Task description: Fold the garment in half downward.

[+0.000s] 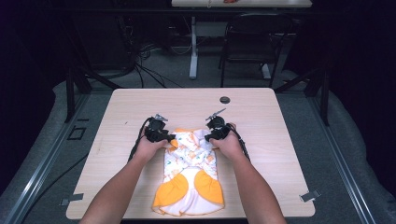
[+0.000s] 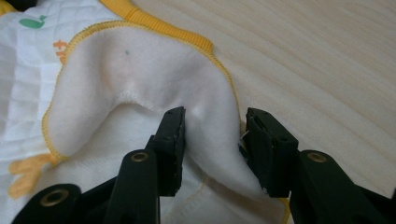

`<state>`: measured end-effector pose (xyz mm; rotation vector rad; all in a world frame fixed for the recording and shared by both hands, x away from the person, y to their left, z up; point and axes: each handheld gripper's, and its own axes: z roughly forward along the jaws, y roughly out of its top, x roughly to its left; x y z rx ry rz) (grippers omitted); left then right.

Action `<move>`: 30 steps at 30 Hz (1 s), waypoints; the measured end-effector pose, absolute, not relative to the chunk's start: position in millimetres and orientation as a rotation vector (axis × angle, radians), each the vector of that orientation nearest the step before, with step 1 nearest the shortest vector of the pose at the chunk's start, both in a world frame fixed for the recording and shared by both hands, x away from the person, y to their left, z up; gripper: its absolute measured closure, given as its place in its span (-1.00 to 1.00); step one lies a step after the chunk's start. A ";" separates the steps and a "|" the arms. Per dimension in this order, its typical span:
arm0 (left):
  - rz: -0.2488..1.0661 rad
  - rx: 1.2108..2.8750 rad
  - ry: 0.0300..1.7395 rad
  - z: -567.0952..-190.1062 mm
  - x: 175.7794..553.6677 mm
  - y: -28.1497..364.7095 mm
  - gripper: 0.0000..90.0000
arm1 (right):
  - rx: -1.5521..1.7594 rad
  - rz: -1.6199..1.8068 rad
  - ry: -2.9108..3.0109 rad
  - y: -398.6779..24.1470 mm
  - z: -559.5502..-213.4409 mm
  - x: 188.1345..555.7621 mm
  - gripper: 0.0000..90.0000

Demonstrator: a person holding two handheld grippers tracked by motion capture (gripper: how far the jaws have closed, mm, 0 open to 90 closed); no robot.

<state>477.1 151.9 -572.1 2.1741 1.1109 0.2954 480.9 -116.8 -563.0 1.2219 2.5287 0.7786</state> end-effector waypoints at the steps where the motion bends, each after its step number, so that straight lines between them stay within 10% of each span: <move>1: 0.302 2.173 1.109 -572.4 477.0 151.7 0.22 | 1.203 0.784 2.540 -118.2 -563.2 480.7 0.27; 13: 0.236 2.176 1.093 -570.8 474.5 147.2 0.82 | 1.170 0.779 2.588 -111.6 -561.0 476.0 0.84; 30: 0.282 2.155 1.069 -545.1 468.2 152.1 0.89 | 1.138 0.865 2.577 -118.5 -538.3 466.3 0.91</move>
